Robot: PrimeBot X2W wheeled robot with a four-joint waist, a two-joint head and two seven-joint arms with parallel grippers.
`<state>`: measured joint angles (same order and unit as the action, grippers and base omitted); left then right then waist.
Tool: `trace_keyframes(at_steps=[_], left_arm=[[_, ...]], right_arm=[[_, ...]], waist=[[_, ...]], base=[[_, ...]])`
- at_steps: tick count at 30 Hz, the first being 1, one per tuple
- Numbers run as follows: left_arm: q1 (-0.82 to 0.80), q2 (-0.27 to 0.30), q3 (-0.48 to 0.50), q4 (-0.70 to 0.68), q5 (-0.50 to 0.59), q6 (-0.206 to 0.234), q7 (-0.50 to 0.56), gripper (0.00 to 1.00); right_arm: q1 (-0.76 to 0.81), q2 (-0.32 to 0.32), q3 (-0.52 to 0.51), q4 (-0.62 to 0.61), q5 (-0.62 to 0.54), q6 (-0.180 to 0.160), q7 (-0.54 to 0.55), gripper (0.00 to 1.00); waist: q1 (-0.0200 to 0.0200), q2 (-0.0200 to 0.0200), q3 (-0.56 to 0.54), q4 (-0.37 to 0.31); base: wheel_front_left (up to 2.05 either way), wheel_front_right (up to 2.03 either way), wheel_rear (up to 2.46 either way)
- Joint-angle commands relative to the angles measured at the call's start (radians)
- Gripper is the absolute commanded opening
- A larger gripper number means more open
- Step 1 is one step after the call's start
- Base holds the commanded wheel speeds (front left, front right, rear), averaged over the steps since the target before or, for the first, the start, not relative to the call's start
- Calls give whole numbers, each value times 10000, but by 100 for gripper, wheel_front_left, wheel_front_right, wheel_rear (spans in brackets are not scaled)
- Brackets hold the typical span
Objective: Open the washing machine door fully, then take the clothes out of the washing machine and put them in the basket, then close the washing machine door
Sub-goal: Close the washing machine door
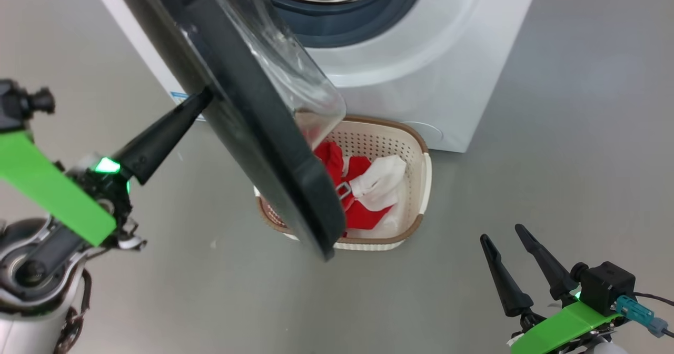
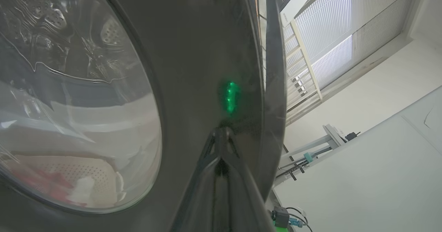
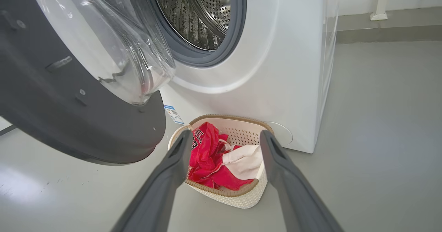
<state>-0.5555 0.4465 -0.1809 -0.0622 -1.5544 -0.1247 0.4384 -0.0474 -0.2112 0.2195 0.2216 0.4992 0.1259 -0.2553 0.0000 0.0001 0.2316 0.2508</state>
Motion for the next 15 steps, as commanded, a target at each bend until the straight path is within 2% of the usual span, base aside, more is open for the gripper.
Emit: trace_keyframes(at_steps=[1,7,15], left_arm=[[-618,307,300,-148,199,-59,-82,0],[-1352,152,-23,228,650,-59,-511,0],[-2499,243,-583,1105,1392,-59,-1257,0]], right_arm=[[-284,-10,166,-261,-29,48,-65,100],[-495,114,75,-304,-35,48,-65,100],[-895,365,-19,-364,-46,48,-65,100]], waist=[[0,-1,178,-236],[0,-1,513,-664],[0,-1,1060,-1356]], base=[[0,0,0],[0,0,0],[0,0,0]])
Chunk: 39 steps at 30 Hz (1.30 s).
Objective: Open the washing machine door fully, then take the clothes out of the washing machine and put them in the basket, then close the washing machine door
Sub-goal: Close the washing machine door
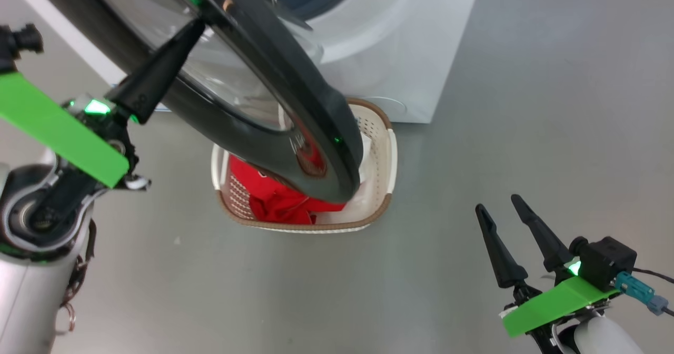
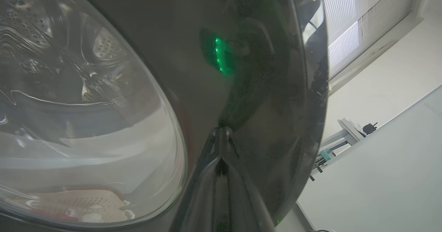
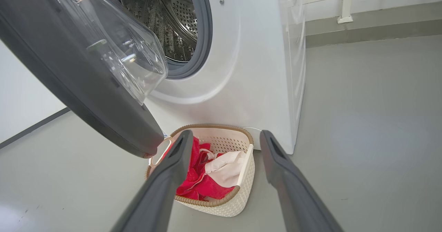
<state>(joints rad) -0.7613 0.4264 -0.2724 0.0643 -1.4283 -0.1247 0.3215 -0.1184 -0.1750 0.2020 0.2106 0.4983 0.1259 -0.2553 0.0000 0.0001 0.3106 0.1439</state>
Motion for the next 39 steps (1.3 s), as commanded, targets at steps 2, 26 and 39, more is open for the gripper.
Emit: trace_keyframes(at_steps=[2,26,39], left_arm=[[-697,510,216,80,294,-59,-289,0],[-3387,966,-911,2351,964,-59,-2977,0],[-3808,1345,-1673,3235,555,-59,-3748,0]], right_arm=[[-273,62,134,-261,-33,48,-65,100],[-998,512,76,-310,-9,48,-65,100],[-936,592,-11,-298,-30,48,-65,100]], waist=[[0,-1,396,-437],[0,-1,1306,-1835],[0,-1,1297,-2136]], base=[[0,0,0],[0,0,0],[0,0,0]])
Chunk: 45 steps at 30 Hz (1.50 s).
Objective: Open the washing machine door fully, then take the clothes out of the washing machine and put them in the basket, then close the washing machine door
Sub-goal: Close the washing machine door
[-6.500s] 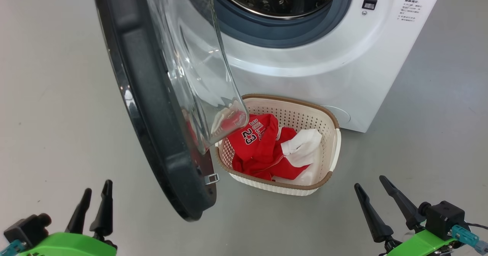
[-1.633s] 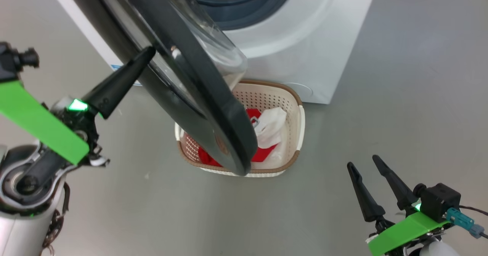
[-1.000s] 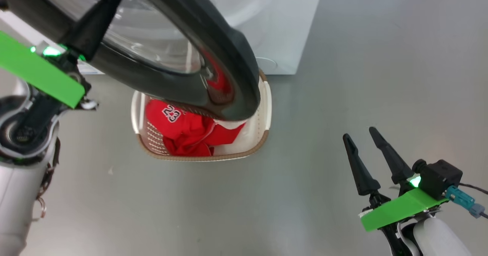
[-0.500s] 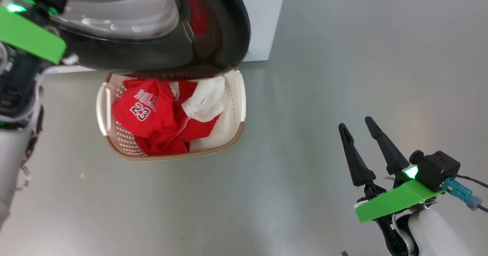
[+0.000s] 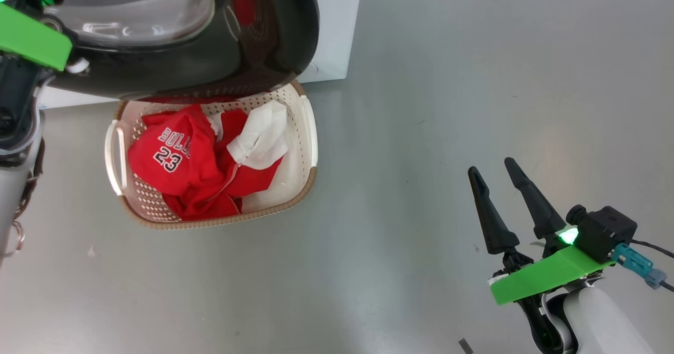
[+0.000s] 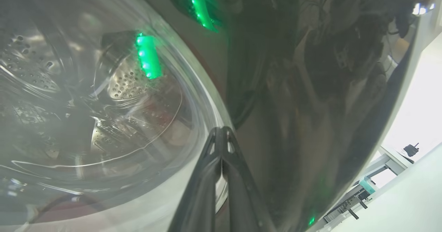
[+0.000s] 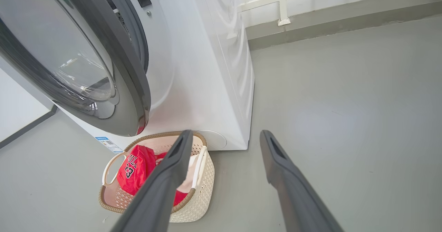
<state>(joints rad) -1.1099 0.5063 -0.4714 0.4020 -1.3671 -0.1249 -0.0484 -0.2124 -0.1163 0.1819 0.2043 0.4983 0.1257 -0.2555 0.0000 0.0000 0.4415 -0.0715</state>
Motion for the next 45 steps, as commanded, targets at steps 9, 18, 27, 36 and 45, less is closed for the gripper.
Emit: trace_keyframes(at_steps=[9,18,27,36,45], left_arm=[[630,794,-166,-304,-515,-58,-784,0],[2120,904,-464,-478,-823,-58,-1744,90],[3826,710,-392,-494,-603,-58,-2112,100],[5447,159,725,-601,79,-58,-2130,100],[7479,-230,2154,-901,1081,-58,-2132,100]], right_arm=[[128,-191,182,-198,-74,50,-63,100],[515,-473,170,-186,-100,50,-63,100],[1007,-650,148,-149,-100,50,-63,100],[1381,-756,102,-128,-93,50,-63,100],[1752,-756,32,-119,-74,50,-63,100]], waist=[[0,0,-435,325],[0,0,-1023,727],[0,0,-1652,1059],[0,0,-2085,1243],[0,0,-2492,1143]], base=[[0,0,0],[0,0,0],[0,0,0],[0,0,0],[0,0,0]])
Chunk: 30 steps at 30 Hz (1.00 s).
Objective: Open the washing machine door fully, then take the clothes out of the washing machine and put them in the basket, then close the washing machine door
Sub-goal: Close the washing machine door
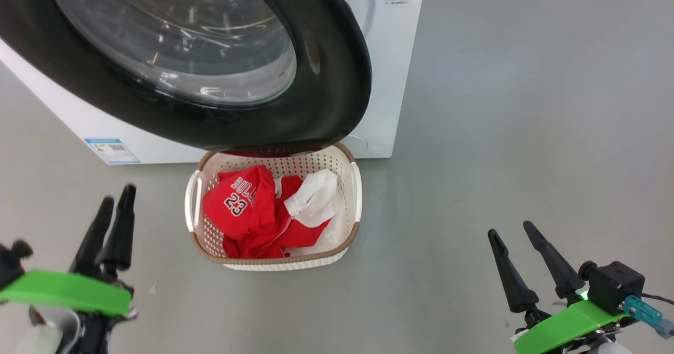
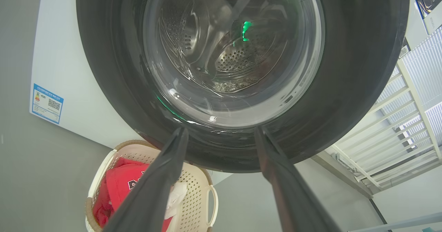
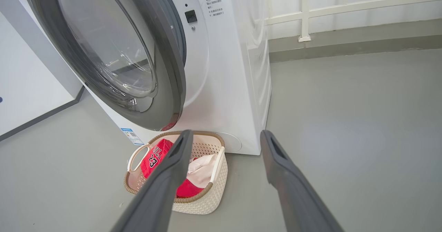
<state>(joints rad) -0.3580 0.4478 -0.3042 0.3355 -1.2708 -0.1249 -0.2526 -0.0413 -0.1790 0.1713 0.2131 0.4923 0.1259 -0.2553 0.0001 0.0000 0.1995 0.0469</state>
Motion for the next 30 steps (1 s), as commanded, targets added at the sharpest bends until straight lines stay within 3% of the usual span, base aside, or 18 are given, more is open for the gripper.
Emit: trace_keyframes(at_steps=[1,10,24,30], left_arm=[[147,304,599,-242,249,-58,-90,100],[2201,-537,1923,-146,1624,-58,-91,100],[3240,-1342,3075,-134,4213,-58,-91,100],[3591,-1796,3708,-351,5970,-58,-91,100]], right_arm=[[85,-120,115,-207,-11,48,-65,100],[732,-80,-129,-197,47,48,-65,100],[975,-180,-355,-219,37,48,-65,100],[1025,-199,-393,-232,27,48,-65,100]], waist=[[-1,0,-117,-55],[-1,0,-632,-450],[-1,0,-898,-894],[-1,0,-961,-1013]], base=[[0,0,0],[0,0,0],[0,0,0],[0,0,0]])
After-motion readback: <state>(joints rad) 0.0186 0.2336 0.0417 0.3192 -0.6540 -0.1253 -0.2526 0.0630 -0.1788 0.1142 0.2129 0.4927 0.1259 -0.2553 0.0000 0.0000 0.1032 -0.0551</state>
